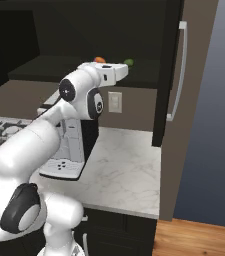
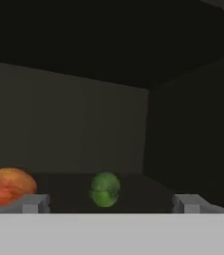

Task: Pick the apple, avocado from the counter and place them in the cabinet. Then close the cabinet.

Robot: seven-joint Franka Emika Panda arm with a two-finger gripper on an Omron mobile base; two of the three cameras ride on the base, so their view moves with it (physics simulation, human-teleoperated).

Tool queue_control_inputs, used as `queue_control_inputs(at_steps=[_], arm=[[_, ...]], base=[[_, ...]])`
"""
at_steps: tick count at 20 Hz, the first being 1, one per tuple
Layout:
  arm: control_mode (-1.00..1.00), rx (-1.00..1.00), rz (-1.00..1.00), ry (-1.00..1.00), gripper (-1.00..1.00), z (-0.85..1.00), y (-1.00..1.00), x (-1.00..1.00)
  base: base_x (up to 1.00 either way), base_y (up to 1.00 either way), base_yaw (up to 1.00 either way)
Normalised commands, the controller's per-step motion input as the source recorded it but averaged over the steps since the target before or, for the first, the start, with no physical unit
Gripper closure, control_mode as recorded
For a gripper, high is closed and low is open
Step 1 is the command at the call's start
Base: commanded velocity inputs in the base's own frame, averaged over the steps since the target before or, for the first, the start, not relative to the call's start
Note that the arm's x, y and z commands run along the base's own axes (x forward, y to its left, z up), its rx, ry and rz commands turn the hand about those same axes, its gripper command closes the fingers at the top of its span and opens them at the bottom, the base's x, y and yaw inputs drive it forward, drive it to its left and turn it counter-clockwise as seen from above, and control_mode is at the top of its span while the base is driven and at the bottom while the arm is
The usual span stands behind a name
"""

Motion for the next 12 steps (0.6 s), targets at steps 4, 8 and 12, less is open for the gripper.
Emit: queue_control_inputs(at_steps=[4, 8, 12], arm=[[-1.0, 0.0, 0.0, -0.02, -1.0, 0.48, 0.0, -1.0], [-1.0, 0.0, 0.02, 0.18, -1.0, 0.45, 0.04, -1.0], [-1.0, 0.01, 0.03, 0.26, -1.0, 0.53, 0.0, -1.0]], base=[[0.0, 0.0, 0.0], [0.0, 0.0, 0.0], [0.0, 0.0, 0.0]])
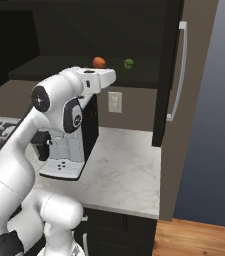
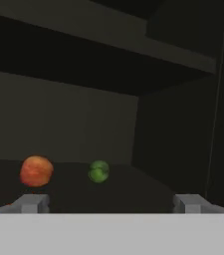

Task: Pick the apple, avocado from the counter and place them in the cabinet. Then close the cabinet.

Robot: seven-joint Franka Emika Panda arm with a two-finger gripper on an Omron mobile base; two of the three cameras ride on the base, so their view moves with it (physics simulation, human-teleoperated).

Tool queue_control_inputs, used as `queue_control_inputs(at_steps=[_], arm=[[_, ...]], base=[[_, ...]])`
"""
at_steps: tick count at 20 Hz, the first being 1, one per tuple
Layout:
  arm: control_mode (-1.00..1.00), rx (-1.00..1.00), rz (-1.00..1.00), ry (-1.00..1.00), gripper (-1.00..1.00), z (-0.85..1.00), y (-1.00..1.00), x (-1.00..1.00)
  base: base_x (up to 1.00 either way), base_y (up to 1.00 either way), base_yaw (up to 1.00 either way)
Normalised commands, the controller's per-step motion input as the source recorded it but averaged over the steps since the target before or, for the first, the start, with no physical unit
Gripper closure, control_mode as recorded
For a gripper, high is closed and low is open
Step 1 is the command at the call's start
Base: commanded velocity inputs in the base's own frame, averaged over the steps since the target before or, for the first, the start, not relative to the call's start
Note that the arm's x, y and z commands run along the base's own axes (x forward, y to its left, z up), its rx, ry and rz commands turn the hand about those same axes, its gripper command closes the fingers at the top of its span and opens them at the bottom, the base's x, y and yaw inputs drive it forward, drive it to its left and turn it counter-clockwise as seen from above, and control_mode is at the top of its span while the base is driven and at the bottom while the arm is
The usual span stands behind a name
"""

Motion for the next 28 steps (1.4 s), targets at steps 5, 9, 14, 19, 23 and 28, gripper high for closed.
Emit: queue_control_inputs(at_steps=[5, 9, 14, 19, 23, 28], arm=[[-1.0, 0.03, 0.04, 0.24, -1.0, 0.45, 0.0, -1.0], [-1.0, 0.05, 0.05, 0.13, -1.0, 0.04, 0.0, -1.0], [-1.0, 0.12, 0.02, 0.1, -1.0, 0.0, -0.02, -1.0], [-1.0, 0.18, 0.01, 0.01, -1.0, 0.0, -0.22, -1.0], [-1.0, 0.21, 0.0, 0.0, -1.0, 0.0, -0.32, -1.0], [-1.0, 0.23, 0.0, 0.0, -1.0, 0.0, -0.34, -0.88]], base=[[0.0, 0.0, 0.0], [0.0, 0.0, 0.0], [0.0, 0.0, 0.0], [0.0, 0.0, 0.0], [0.0, 0.0, 0.0], [0.0, 0.0, 0.0]])
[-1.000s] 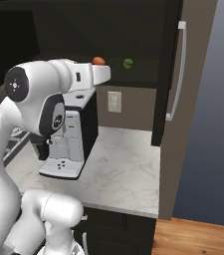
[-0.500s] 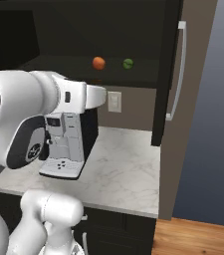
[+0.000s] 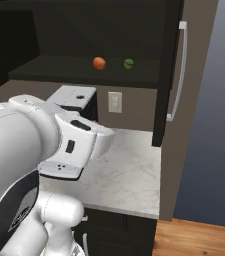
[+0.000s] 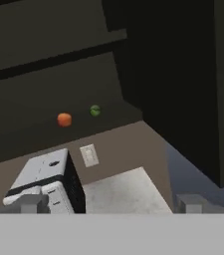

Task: Pick the apple, avocado from the counter and place them in the cabinet. Then close the cabinet.

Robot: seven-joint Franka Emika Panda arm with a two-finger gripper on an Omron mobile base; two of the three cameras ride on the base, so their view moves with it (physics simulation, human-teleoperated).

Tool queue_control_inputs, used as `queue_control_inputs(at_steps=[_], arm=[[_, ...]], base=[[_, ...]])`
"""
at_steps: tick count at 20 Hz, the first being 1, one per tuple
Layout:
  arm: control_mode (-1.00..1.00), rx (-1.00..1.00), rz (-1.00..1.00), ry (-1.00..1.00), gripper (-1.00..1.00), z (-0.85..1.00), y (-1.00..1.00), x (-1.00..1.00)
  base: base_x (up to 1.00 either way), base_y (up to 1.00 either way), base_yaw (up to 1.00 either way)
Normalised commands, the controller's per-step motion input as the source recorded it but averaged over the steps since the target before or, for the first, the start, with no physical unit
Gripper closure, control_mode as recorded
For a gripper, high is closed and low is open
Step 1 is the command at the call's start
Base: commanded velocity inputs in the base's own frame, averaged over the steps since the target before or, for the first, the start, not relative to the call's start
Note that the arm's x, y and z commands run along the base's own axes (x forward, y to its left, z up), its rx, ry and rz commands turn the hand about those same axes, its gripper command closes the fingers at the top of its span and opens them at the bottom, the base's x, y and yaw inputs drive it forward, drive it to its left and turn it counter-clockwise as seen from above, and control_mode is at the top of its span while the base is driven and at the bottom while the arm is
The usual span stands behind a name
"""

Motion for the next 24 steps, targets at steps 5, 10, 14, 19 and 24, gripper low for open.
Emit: queue_control_inputs(at_steps=[5, 10, 14, 19, 24], arm=[[-1.0, 0.28, -0.03, 0.01, -1.0, 0.0, -0.59, -0.15], [-1.0, 0.26, -0.06, 0.0, -1.0, -0.12, -0.77, 0.12], [-1.0, 0.22, -0.03, 0.0, -1.0, -0.44, -0.71, 0.22], [-1.0, 0.19, -0.02, 0.0, -1.0, -0.59, -0.58, 0.54], [-1.0, 0.17, -0.03, 0.0, -1.0, -0.32, -0.65, 0.89]], base=[[0.0, 0.0, 0.0], [0.0, 0.0, 0.0], [0.0, 0.0, 0.0], [0.0, 0.0, 0.0], [0.0, 0.0, 0.0]])
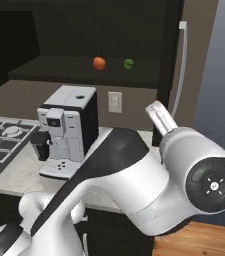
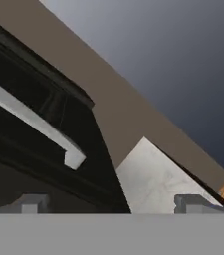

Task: Pick the apple, avocado from the counter and place them in the cabinet. Then close the cabinet.

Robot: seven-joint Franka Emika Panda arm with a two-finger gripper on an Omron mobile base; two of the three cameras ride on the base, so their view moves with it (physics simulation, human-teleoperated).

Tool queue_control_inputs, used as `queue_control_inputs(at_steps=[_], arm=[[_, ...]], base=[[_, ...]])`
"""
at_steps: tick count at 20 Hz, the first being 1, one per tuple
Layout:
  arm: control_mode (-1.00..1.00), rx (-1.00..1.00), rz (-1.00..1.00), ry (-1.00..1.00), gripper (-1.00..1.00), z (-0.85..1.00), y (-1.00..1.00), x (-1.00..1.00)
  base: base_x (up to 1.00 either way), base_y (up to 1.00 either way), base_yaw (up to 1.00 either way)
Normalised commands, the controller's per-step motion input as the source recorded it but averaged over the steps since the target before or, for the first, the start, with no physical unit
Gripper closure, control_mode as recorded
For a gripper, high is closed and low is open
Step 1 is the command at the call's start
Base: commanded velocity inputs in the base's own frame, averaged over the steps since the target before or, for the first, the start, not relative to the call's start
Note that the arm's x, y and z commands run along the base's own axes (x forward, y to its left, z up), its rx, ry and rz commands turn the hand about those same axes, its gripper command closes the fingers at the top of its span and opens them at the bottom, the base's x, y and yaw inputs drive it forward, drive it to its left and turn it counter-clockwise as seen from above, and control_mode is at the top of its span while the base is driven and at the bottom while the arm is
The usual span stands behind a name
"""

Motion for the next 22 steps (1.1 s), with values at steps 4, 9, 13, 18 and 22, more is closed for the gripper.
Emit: queue_control_inputs(at_steps=[4, 9, 13, 18, 22], arm=[[-1.0, 0.17, -0.04, -0.01, -1.0, -0.24, -0.8, 0.89], [-1.0, 0.15, -0.02, -0.03, -1.0, -0.25, -0.85, 0.63], [-1.0, 0.04, 0.0, -0.29, -1.0, -0.07, -0.76, -0.06], [-1.0, 0.06, 0.0, -0.27, -1.0, -0.08, -0.56, 0.26], [-1.0, 0.09, 0.07, -0.04, -1.0, -0.17, 0.24, 1.0]], base=[[0.0, 0.0, 0.0], [0.0, 0.0, 0.0], [0.0, 0.0, 0.0], [0.0, 0.0, 0.0], [0.0, 0.0, 0.0]])
